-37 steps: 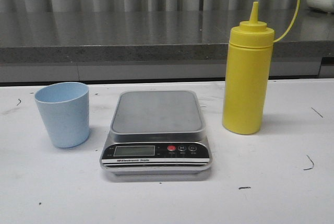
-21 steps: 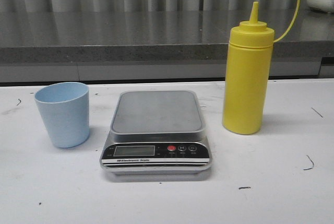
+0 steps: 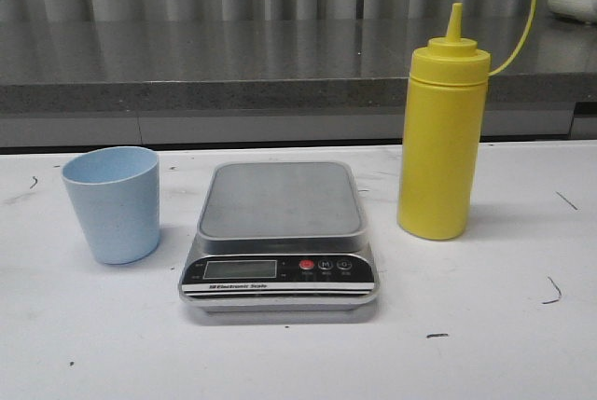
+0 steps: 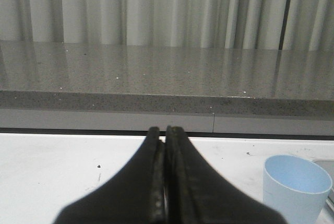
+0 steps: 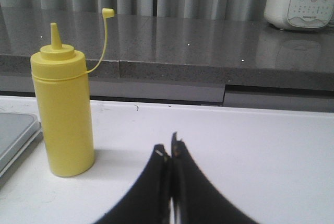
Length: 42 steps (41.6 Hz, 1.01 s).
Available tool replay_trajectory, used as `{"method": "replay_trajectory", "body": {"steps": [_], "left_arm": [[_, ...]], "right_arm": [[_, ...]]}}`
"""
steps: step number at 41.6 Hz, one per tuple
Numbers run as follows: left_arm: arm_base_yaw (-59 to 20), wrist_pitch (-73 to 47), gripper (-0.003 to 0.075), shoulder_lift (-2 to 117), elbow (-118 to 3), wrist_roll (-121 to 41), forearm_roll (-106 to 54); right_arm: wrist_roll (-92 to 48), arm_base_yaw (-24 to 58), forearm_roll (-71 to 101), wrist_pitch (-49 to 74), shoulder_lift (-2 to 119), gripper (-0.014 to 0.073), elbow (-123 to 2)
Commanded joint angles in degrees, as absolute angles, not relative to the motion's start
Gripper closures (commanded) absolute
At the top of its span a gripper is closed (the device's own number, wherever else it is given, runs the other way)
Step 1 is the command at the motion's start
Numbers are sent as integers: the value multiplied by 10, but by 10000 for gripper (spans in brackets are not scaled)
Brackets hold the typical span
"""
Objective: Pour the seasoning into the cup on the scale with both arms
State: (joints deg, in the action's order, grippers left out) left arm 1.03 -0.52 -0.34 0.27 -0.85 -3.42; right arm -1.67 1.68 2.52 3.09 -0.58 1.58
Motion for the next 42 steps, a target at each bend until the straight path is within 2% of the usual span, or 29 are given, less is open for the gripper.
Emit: {"method": "replay_trajectory", "body": {"steps": [1, 11, 16, 21, 33, 42], "left_arm": [[11, 44, 740, -12, 17, -5, -39], [11, 95, 740, -12, 3, -5, -39], [11, 66, 740, -11, -48, -5, -42], [11, 5, 740, 6, -128, -5, -42], [11, -271, 740, 155, -369, -6, -42], [11, -308, 740, 234, -411, -6, -42]], "right_arm": [[-20, 14, 26, -24, -16, 662, 12], [-20, 14, 26, -30, -16, 662, -5], [-20, 14, 26, 0, -15, 662, -53], [-20, 14, 26, 67, -12, 662, -122], [-20, 14, 26, 219, 80, 662, -311], [-20, 14, 26, 302, 180, 662, -376]]}}
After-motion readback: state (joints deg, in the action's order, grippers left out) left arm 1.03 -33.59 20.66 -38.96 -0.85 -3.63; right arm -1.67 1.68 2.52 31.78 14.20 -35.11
